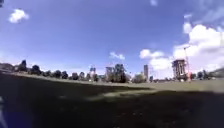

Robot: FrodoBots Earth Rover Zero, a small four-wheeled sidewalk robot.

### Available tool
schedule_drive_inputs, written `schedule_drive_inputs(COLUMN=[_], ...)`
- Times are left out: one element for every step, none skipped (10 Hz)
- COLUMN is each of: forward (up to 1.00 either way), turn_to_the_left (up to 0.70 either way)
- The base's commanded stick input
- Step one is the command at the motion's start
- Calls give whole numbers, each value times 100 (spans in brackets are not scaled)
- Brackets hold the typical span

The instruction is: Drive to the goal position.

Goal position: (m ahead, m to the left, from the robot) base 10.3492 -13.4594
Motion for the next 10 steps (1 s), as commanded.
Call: schedule_drive_inputs(forward=[70,70,70,70,70,70,70,70,70,70], turn_to_the_left=[-35,-35,-35,-35,-35,-35,-35,-2,0,0])
